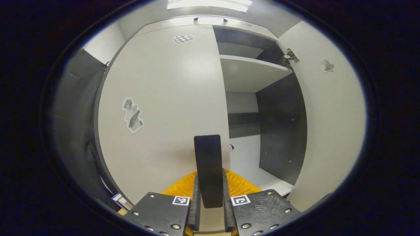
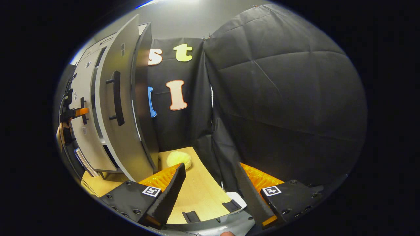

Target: Open the right door of the double-door shoe cabinet with the right hand, and open the left door with the left hand.

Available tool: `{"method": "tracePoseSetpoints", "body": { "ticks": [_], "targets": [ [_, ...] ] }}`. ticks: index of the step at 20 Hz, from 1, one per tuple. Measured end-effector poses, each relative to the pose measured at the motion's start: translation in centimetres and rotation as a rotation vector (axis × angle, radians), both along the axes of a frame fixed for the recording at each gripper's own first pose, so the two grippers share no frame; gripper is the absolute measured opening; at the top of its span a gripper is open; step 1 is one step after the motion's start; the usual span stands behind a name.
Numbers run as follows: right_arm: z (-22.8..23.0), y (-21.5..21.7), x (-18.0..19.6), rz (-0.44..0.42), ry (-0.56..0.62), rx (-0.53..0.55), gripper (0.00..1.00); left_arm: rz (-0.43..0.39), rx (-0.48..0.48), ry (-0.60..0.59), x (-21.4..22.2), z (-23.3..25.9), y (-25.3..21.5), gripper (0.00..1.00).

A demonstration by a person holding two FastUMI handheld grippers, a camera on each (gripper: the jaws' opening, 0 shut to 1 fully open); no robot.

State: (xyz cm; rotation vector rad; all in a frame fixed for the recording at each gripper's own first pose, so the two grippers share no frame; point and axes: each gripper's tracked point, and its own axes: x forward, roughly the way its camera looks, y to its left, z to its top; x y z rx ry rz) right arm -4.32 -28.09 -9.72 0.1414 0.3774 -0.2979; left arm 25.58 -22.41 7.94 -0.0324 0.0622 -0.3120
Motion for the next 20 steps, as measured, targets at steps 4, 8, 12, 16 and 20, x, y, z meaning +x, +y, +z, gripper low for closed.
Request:
{"method": "tracePoseSetpoints", "body": {
  "ticks": [4, 8, 12, 16, 20],
  "targets": [
    [-0.6, 0.2, 0.5, 0.02, -0.001, 0.01, 0.92, -0.012, -0.039, 0.016, -0.1, -0.1, 0.2, 0.23],
    [-0.5, 0.6, 1.4, 0.05, -0.017, -0.001, 0.92, -0.04, -0.045, 0.025, -0.6, -0.3, 0.3, 0.19],
    [-0.1, 1.6, 2.4, 0.106, -0.028, -0.002, 0.92, -0.044, -0.054, 0.015, -1.2, -0.1, 0.8, 0.2],
    [1.3, 2.5, 2.8, 0.148, -0.061, -0.013, 0.92, -0.044, -0.057, 0.018, -1.3, -0.1, 1.3, 0.18],
    [3.9, 4.3, 2.7, 0.159, -0.127, -0.03, 0.92, -0.08, -0.077, 0.023, -1.6, 0.0, 1.7, 0.21]
  ]
}}
